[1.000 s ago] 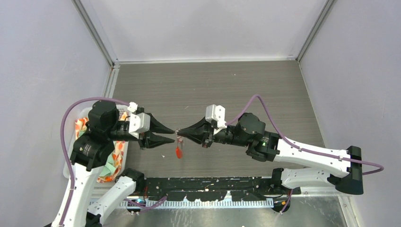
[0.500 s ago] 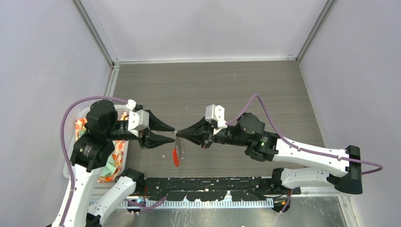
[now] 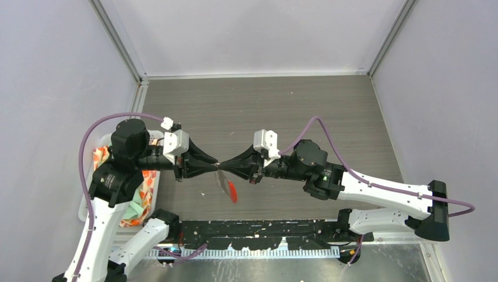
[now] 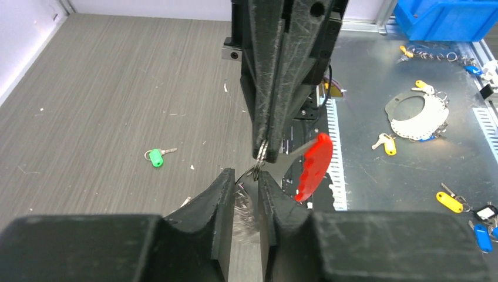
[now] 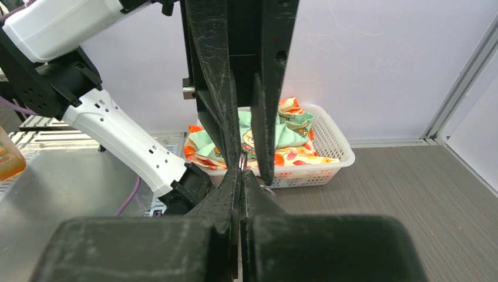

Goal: Put the keys on the keyring

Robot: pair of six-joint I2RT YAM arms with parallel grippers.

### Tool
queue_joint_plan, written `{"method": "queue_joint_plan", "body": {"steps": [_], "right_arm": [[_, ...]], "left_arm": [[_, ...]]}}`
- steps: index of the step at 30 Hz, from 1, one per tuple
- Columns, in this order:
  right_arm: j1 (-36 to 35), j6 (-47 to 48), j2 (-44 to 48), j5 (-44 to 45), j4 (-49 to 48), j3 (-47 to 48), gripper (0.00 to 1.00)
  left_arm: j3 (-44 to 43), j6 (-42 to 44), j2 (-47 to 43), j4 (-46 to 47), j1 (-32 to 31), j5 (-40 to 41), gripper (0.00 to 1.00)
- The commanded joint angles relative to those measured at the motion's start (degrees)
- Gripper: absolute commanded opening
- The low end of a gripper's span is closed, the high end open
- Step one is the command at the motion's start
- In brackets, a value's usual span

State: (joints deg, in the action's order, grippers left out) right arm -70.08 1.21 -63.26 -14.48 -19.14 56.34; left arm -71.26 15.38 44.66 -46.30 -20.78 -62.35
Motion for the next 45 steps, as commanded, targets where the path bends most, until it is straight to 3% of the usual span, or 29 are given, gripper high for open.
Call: {"method": "queue_joint_plan", "body": {"steps": [1,10,12,15,18,32,45], "right_arm": [[-0.08,-0.42,-0.28,0.08,-3.88,2.27,0.01],[-0.05,-0.25,-1.19,0.17,-2.18,3.60,0.01],[0.02,-0.25,-1.17,0.15,-1.69,3.69,0.01],[0.03,-0.17,-1.05,0.22,-1.39,3.69,0.01],[0.02,0.01,-1.03,0.48,-1.26,3.66,0.01],[-0.02,-0.24,-0.89,-0.02,-1.39,3.46,0.01],[-0.01,-0.33,-1.42,0.20,-1.35,3.87,0.01]], "left_arm": [[-2.01,-0.82,-0.80,-0.15,-0.11,-3.40,0.19],[-1.43,-0.43,-1.92,0.17,-0.11,-0.07,0.12],[-0.98,-1.24,-2.30,1.29,-0.08,2.15,0.28],[-0.20,-1.58,-3.63,3.23,-0.06,4.62,0.43],[0.36,-0.70,-4.69,3.45,-0.06,6.17,0.48],[0.10,5.02,-4.18,-1.78,-0.12,3.55,0.27],[0.20,2.24,-3.80,-0.54,-0.09,1.36,0.17]]}}
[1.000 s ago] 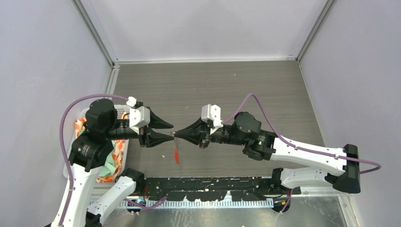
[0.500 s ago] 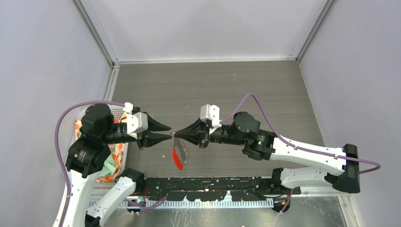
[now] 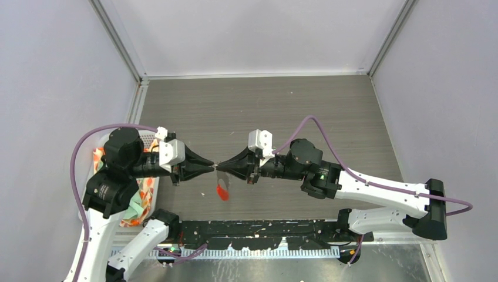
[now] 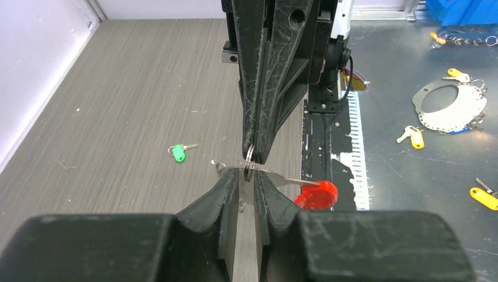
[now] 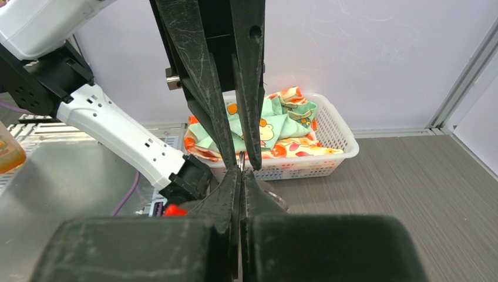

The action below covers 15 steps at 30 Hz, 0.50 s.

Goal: Put the keys on the keyring

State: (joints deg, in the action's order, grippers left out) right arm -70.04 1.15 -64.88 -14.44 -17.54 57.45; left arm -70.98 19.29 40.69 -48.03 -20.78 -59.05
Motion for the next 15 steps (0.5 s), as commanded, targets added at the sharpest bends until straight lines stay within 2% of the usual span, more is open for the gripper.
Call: {"method": "queue_joint_plan", "body": {"steps": [1,7,13,15], "right_arm": [[-0.09,-0.27,0.16,0.19,-2.89,2.82,0.01],[-0.09,-0.27,-0.19,0.37,-2.14,3.36,0.01],[-0.04,-0.27,0.08,-0.56,-0.83,4.01,0.01],[-0.09,-0.22,0.65,-0.69,0.19,4.35,0.06]], "left_arm": [[-0.04,-1.88,0.26,1.33,-0.07,-2.04,0.16],[1.02,-3.46,0.41,2.26,-0.08,-3.66,0.13],[2.57,-2.80,-0.18,2.25,-0.14,-2.58,0.01],[2.60,-1.45,-0.30,2.15,-0.06,-2.50,0.00]]}}
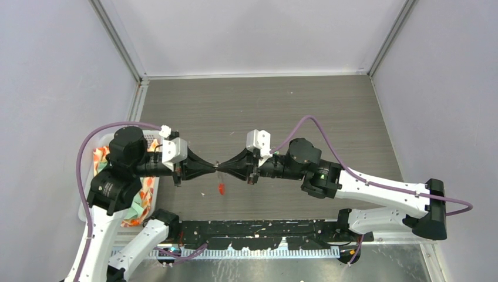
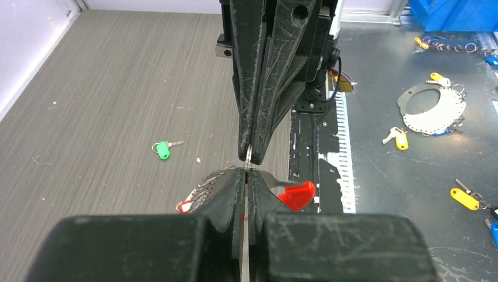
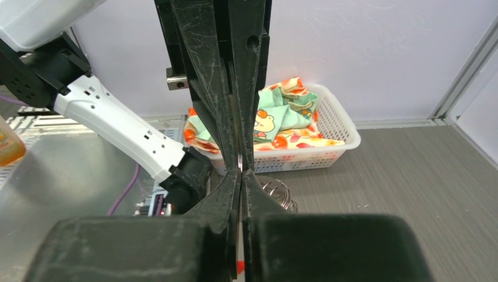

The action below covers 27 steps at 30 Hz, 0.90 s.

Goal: Put the keys on the keyring

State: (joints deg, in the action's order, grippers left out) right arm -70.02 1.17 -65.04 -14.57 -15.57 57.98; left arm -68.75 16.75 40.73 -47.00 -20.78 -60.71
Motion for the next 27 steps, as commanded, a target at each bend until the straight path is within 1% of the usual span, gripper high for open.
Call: {"method": "queue_joint_plan", "body": {"steps": [1,3,4,9,11,14,16,18,27], "right_arm": [[-0.10,0.09,1.36,-0.51,-0.98,3.93,0.13],[-0.11,1.20,2.82,0.23,1.10,4.11,0.32],[-0.12,1.97,3.75,0.70,2.57,4.22,0.37],[-0.11,5.79,9.05,4.31,9.21,4.71,0.51],[-0.05,6.56,11.10,4.54,10.74,4.46,0.55],[-0.07,7.27,13.34,4.36,12.19,4.08,0.58],[-0.10,7.48,13.90,4.94,12.64,3.91,0.58],[-0.11,7.66,13.94,5.00,13.03,3.81,0.58],[-0.05,8.40,13.87,3.67,13.93,3.68,0.53]], "left_arm": [[0.25,1.86,-0.45,1.12,-0.06,-0.70,0.00],[-0.03,4.41,-0.78,1.05,-0.06,-1.22,0.00],[-0.21,5.92,-1.10,1.05,-0.07,-1.90,0.00],[1.41,16.30,-5.19,2.59,-0.06,-6.50,0.00],[3.19,22.34,-7.62,3.18,-0.06,-8.27,0.00],[5.08,30.81,-10.21,3.31,-0.08,-9.23,0.00],[5.25,33.93,-10.74,3.30,-0.06,-9.21,0.00],[4.91,35.29,-10.69,3.65,-0.10,-9.65,0.00],[6.26,43.35,-11.75,3.85,-0.08,-13.08,0.00]]}}
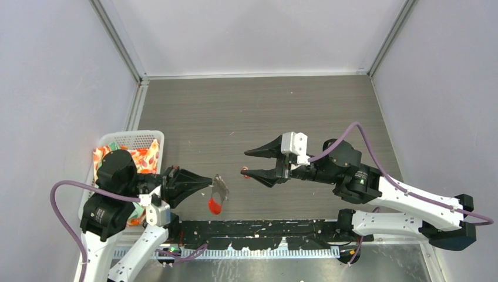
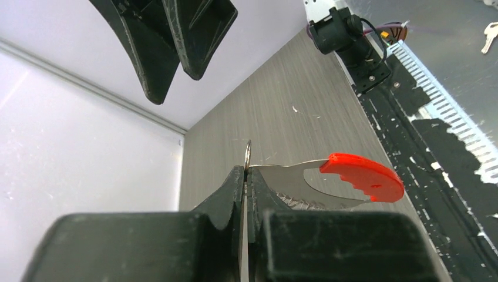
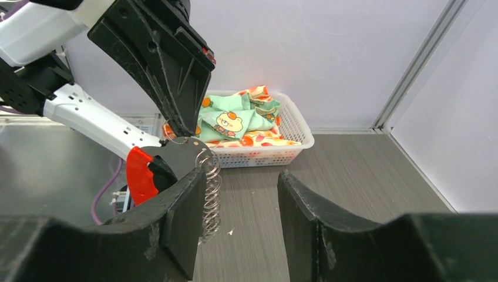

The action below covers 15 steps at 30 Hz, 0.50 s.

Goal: Put the keys on the keyring

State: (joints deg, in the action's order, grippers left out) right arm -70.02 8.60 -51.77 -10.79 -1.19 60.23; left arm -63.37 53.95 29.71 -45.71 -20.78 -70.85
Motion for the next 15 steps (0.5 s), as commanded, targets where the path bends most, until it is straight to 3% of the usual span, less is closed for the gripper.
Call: {"method": "queue_joint_plan", "body": {"steps": [1,15], "right_arm": [[-0.08,1.10,0.68,-0.11,-0.21,1.47,0.53],[-0.11,1.94,-0.15,-0.59,0.75,1.78,0.48]], "left_arm": [[1.14,7.11,-0.89,2.60,-0.08,-2.90,0.00],[3.76,20.12,-3.57,1.80,-0.06,-6.07,0.00]]}}
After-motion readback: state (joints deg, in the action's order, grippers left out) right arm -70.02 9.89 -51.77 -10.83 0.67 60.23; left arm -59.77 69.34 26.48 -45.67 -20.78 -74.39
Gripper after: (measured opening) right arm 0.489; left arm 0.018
